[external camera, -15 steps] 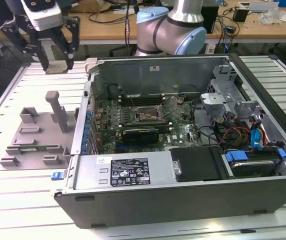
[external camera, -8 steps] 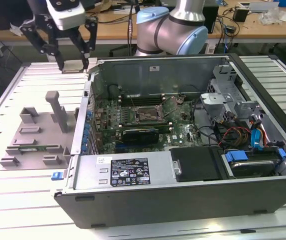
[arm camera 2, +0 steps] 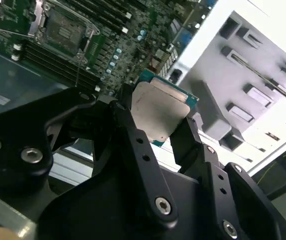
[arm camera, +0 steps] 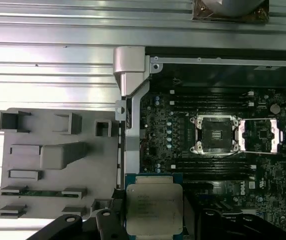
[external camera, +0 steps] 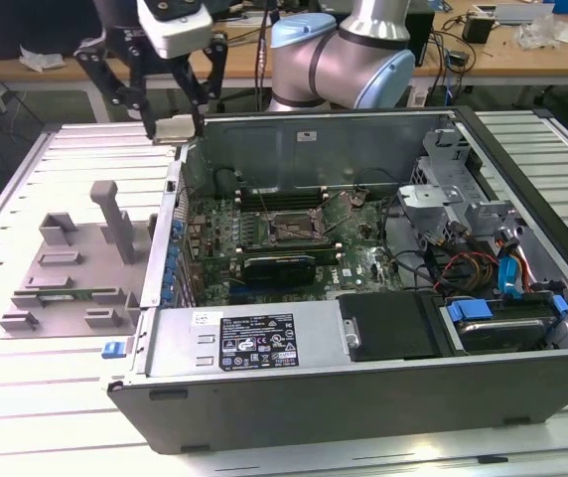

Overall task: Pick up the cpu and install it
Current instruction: 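Pick up the cpu and move it towards the insertion slot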

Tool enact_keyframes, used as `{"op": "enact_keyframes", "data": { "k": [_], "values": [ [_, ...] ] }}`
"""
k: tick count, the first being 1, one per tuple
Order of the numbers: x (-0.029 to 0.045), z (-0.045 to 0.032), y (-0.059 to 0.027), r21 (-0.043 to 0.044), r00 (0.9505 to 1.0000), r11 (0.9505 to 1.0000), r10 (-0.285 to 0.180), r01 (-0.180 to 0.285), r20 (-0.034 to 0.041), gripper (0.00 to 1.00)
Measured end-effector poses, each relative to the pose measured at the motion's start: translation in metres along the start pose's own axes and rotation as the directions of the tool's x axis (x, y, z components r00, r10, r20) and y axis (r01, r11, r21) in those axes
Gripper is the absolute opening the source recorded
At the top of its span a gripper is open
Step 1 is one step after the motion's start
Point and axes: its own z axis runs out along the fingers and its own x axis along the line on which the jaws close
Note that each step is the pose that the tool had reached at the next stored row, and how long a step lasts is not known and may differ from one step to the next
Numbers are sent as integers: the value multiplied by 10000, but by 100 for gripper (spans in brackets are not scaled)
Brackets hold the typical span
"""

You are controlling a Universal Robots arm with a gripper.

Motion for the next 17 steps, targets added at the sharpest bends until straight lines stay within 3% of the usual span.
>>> {"op": "enact_keyframes", "data": {
  "k": [7, 8, 10, 12, 16, 17],
  "values": [
    [-290, 8, -4, 1, 10000, 10000, -2, 2, 0, 55],
    [-385, 12, -4, 0, 10000, 10000, 2, -2, 0, 55],
    [-463, 14, -6, 0, 10000, 10000, -2, 2, 0, 55],
    [-621, 18, -8, 0, 10000, 10000, -2, 2, -1, 55],
    [-823, 25, -10, 1, 10000, 10000, 1, -1, -1, 55],
    [-921, 28, -11, 0, 10000, 10000, -1, 1, 0, 55]
  ]
}}
